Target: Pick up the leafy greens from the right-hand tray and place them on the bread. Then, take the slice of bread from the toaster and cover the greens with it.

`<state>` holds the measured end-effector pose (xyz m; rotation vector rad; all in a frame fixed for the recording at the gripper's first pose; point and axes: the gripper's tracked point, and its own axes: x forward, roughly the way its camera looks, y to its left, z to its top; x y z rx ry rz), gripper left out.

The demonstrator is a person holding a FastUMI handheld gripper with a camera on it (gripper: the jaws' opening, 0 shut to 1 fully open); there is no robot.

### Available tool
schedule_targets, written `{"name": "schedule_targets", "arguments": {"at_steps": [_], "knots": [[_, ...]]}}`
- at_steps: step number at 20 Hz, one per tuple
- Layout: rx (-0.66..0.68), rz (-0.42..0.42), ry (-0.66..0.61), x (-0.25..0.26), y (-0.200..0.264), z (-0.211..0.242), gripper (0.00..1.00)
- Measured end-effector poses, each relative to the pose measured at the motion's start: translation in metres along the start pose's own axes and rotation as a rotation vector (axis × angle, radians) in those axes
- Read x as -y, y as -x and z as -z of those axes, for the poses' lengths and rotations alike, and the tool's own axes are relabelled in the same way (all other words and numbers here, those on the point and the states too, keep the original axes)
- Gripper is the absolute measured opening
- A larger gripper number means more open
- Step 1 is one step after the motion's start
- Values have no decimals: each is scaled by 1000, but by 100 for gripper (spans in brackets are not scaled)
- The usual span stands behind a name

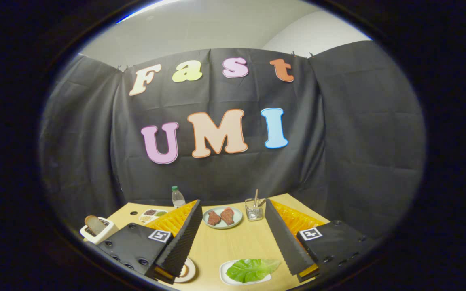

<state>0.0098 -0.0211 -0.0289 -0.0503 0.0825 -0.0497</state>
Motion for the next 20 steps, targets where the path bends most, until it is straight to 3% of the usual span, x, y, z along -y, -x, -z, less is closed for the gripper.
{"name": "schedule_targets", "arguments": {"at_steps": [7, 12, 20], "knots": [[-150, -64, 63, 44, -13, 33, 99], [-298, -178, 101, 73, -32, 74, 99], [-650, -410, 164, 102, -62, 195, 99]]}}
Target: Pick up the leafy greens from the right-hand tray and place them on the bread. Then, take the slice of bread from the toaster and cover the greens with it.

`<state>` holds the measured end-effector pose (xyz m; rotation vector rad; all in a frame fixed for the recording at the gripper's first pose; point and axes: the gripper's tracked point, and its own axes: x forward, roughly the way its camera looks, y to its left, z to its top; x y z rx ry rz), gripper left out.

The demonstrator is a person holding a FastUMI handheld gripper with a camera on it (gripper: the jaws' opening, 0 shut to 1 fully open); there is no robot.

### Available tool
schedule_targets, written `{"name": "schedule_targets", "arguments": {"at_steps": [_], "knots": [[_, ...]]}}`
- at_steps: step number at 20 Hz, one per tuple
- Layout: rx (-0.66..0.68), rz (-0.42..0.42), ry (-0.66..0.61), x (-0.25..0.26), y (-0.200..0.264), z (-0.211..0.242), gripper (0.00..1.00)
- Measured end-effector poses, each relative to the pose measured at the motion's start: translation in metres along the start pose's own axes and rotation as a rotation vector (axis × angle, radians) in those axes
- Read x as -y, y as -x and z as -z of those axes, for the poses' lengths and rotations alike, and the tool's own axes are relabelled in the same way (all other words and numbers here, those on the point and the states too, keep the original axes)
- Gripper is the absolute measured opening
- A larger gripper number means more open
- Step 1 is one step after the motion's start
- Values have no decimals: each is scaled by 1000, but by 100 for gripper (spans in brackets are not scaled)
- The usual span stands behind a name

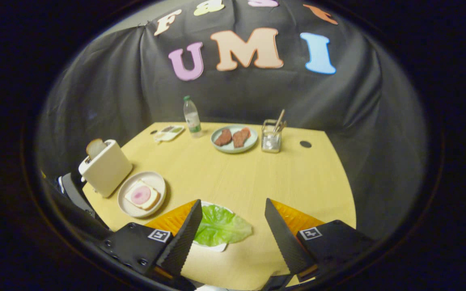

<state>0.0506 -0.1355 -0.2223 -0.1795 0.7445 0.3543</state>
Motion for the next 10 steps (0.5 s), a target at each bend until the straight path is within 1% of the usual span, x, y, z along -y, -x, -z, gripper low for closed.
{"name": "schedule_targets", "arguments": {"at_steps": [5, 10], "knots": [[-225, -134, 32, 12, -40, 56, 99], [-369, -190, -19, 24, -69, 96, 99]]}}
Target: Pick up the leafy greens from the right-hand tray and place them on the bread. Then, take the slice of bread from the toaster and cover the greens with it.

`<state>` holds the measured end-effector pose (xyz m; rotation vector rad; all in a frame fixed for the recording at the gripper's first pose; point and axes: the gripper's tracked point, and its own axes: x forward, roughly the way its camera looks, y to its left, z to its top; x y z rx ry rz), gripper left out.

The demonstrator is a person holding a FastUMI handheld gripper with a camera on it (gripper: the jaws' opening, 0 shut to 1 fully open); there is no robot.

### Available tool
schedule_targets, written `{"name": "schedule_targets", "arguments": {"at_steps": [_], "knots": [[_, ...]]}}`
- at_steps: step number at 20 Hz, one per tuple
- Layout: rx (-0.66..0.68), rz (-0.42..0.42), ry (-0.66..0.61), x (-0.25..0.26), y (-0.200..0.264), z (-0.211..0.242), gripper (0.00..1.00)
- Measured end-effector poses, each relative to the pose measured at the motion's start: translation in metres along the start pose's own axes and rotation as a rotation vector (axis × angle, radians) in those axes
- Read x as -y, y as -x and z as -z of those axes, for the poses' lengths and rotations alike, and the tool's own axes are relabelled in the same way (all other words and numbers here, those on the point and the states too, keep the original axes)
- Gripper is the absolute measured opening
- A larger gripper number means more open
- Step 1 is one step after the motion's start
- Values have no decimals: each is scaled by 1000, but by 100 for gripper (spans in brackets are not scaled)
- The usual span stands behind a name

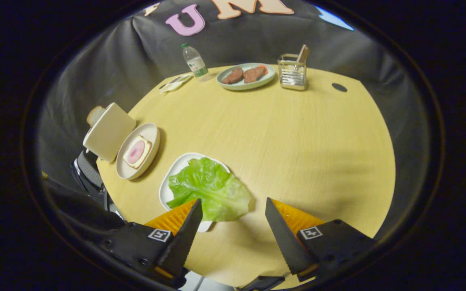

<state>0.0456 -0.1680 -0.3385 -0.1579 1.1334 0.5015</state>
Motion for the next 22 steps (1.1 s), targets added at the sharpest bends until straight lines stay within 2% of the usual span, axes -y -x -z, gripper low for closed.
{"name": "schedule_targets", "arguments": {"at_steps": [4, 10, 13, 16, 22], "knots": [[-58, -55, -58, -2, -18, 11, 96], [-77, -91, -125, -9, -33, 9, 63], [-82, -92, -146, -11, -32, 8, 44], [-59, -50, -143, -9, -30, 4, 7], [-73, -53, -168, -25, -17, 2, 7]]}}
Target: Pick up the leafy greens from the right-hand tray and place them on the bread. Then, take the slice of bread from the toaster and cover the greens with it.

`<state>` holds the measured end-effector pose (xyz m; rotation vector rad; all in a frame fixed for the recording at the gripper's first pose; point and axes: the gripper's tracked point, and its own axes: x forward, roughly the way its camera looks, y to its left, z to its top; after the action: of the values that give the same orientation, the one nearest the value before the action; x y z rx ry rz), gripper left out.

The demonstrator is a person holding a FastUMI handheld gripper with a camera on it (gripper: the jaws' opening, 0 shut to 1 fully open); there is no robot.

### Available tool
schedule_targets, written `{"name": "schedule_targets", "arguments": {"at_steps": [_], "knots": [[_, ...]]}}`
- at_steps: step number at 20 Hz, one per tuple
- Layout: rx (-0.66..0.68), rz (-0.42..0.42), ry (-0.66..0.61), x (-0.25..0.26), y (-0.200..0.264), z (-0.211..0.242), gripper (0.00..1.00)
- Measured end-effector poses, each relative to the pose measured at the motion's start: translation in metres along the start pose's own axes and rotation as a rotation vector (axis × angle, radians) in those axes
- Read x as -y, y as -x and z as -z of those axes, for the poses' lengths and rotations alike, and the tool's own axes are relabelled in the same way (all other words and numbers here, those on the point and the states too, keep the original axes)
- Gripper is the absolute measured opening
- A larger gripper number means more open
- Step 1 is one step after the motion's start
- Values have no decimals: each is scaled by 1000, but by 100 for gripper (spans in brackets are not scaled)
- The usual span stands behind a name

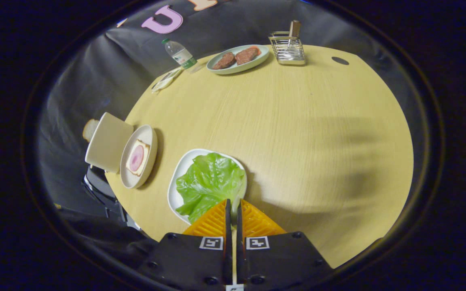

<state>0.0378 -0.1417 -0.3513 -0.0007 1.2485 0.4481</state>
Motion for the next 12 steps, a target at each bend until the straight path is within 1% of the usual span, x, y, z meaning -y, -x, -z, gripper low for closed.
{"name": "schedule_targets", "arguments": {"at_steps": [3, 6, 9, 12], "knots": [[15, -31, -94, -13, 13, -9, 7], [37, -69, -155, -32, 28, -23, 7], [53, -88, -155, -55, 39, -29, 7], [73, -114, -153, -89, 47, -37, 7]]}}
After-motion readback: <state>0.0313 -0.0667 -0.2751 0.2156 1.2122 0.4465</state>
